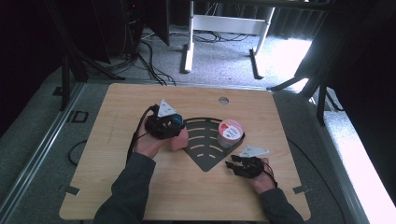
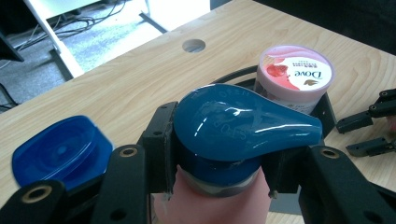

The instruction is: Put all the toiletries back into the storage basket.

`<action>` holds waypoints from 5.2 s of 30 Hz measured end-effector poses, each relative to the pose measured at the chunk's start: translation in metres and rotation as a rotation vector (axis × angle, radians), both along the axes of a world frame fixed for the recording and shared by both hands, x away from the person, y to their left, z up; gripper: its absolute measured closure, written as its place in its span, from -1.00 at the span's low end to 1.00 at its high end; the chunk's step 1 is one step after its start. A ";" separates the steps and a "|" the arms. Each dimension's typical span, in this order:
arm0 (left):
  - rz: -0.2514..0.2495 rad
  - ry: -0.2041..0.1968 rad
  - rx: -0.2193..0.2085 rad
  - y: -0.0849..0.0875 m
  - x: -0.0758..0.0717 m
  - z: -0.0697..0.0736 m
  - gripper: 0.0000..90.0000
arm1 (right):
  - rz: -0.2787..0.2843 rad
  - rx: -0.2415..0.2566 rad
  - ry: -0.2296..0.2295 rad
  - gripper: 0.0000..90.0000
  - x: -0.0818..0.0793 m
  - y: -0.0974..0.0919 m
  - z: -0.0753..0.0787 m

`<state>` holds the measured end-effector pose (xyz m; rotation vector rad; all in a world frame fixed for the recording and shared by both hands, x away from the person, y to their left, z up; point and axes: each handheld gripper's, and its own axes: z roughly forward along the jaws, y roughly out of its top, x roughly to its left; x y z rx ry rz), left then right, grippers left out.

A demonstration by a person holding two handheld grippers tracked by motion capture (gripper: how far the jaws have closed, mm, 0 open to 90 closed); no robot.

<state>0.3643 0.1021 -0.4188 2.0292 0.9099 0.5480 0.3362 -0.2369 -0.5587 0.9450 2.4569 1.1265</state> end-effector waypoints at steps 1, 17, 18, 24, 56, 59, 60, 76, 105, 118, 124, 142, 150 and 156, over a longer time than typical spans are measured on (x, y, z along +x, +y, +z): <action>0.000 0.002 0.001 -0.001 0.001 0.000 0.17 | 0.000 0.001 0.001 0.30 0.000 0.000 0.000; 0.002 0.006 -0.002 -0.015 0.010 -0.006 0.17 | -0.005 -0.015 -0.012 0.24 -0.002 0.003 0.000; 0.003 0.006 -0.001 -0.015 0.011 -0.007 0.17 | -0.005 -0.016 -0.013 0.24 -0.002 0.003 0.000; 0.003 0.009 -0.006 -0.019 0.014 -0.008 0.17 | -0.007 -0.017 -0.016 0.24 -0.002 0.003 0.000; 0.001 0.004 -0.023 -0.043 0.030 -0.012 0.17 | -0.009 -0.019 -0.016 0.23 -0.004 0.003 0.000; 0.000 0.001 -0.022 -0.045 0.031 -0.013 0.17 | -0.007 -0.019 -0.016 0.23 -0.004 0.003 0.000; 0.001 0.003 -0.024 -0.046 0.032 -0.014 0.17 | -0.007 -0.019 -0.016 0.23 -0.004 0.003 0.000; 0.002 0.005 -0.020 -0.057 0.039 -0.019 0.17 | -0.006 -0.019 -0.014 0.22 -0.004 0.003 0.000; -0.001 0.026 -0.035 -0.072 0.053 -0.029 0.17 | 0.003 -0.018 -0.015 0.21 -0.004 0.003 0.000; 0.000 0.017 -0.029 -0.078 0.060 -0.031 0.17 | 0.002 -0.018 -0.014 0.22 -0.004 0.003 0.000; 0.009 0.019 -0.026 -0.082 0.065 -0.031 0.17 | 0.002 -0.018 -0.014 0.22 -0.004 0.003 0.000; 0.026 0.008 -0.004 -0.098 0.077 -0.032 0.17 | 0.002 -0.016 -0.012 0.22 -0.004 0.003 0.000; 0.035 0.006 -0.001 -0.105 0.081 -0.036 0.17 | 0.003 -0.017 -0.014 0.22 -0.004 0.003 0.000; 0.040 0.013 -0.002 -0.108 0.084 -0.039 0.17 | 0.003 -0.017 -0.015 0.22 -0.004 0.003 0.000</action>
